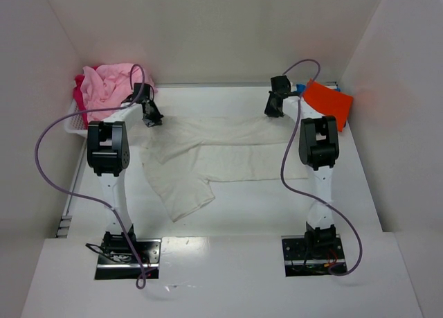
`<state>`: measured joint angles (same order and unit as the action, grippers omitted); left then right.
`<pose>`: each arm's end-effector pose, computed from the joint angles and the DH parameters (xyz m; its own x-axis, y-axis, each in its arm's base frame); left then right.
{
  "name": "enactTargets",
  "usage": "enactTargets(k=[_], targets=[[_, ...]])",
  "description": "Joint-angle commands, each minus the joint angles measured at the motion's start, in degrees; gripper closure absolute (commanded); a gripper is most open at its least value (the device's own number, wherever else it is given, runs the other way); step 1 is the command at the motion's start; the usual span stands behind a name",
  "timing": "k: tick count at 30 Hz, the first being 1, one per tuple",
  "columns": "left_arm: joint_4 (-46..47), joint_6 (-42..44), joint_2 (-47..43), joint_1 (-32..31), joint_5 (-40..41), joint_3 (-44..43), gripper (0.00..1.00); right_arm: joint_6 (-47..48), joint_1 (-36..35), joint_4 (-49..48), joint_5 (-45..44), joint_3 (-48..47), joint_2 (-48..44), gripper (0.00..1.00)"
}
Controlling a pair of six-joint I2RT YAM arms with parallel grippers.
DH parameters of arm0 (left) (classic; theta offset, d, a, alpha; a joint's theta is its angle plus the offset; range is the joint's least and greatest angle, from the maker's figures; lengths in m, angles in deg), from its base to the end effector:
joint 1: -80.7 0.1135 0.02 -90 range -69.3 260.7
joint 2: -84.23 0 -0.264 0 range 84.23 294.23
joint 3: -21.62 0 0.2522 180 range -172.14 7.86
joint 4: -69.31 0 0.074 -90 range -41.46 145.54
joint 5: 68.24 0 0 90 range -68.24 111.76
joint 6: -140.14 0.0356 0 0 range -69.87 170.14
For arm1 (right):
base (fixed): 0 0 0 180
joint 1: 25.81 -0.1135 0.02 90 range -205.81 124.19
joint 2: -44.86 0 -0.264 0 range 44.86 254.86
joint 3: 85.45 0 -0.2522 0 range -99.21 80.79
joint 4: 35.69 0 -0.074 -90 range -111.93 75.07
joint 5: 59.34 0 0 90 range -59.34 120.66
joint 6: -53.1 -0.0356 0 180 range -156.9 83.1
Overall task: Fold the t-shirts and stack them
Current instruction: Fold the flattened tshirt in 1/3 of the way
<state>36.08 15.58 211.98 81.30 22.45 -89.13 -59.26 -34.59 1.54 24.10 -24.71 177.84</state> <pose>0.4929 0.0056 0.1643 -0.6226 -0.5738 -0.5321 -0.4510 0.8188 -0.3553 0.5085 0.0744 0.1619 -0.7404 0.2681 -0.6164 0.2175 0.9632 0.1576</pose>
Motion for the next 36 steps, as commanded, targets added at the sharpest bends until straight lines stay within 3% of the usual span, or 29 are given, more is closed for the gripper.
enactTargets(k=[1,7,9,11,12,13,16,19,26,30,33,36], targets=[[-0.57,2.66,1.01,1.68,1.95,-2.23,1.0,1.78,-0.54,2.28,-0.91,-8.08,3.94,0.95],[-0.57,5.36,0.67,1.68,-2.08,-3.29,0.92,3.02,-0.54,3.34,-0.39,-11.22,4.48,0.9],[1.94,6.6,-1.56,1.68,-5.87,-3.29,0.81,2.49,-0.54,2.22,0.05,-9.7,1.78,0.85],[3.44,9.11,-4.57,1.68,-9.59,-2.51,0.59,2.49,-0.54,-0.14,0.14,-7.3,-2.74,0.79],[3.47,9.15,-4.62,1.68,-9.65,-2.5,0.59,2.49,-0.54,-0.9,0.14,-6.22,-2.81,0.79],[3.94,10.41,-6.19,1.13,-10.12,-2.5,0.47,2.49,-0.54,-1.52,0.14,-4.24,-5.72,0.75],[4.0,11.8,-9.82,-0.36,-10.88,-2.5,0.3,3.02,-0.54,-2.76,0.14,-0.4,-11.87,0.67],[5.4,12.49,-14.12,-1.74,-10.88,0.03,0.19,3.02,-0.54,-5.7,0.84,6.41,-19.26,0.55],[4.02,13.02,-22.58,-3.18,-12.47,6.39,0.16,2.34,-0.54,-8.94,-0.04,22.53,-35.72,0.29],[1.4,13.02,-32.56,-8.37,-7.51,14.78,0.16,-1.4,1.98,-9.32,-1.7,33.56,-44.16,0.01],[-3.16,10.96,-38.07,-11.67,-3.15,20.88,0.16,-5.6,7.16,-8.69,3.76,42.32,-48.74,0.0],[-6.83,7.45,-43.94,-12.2,-3.15,26.84,0.16,-6.81,8.07,-4.83,1.64,45.46,-50.98,0.0]])
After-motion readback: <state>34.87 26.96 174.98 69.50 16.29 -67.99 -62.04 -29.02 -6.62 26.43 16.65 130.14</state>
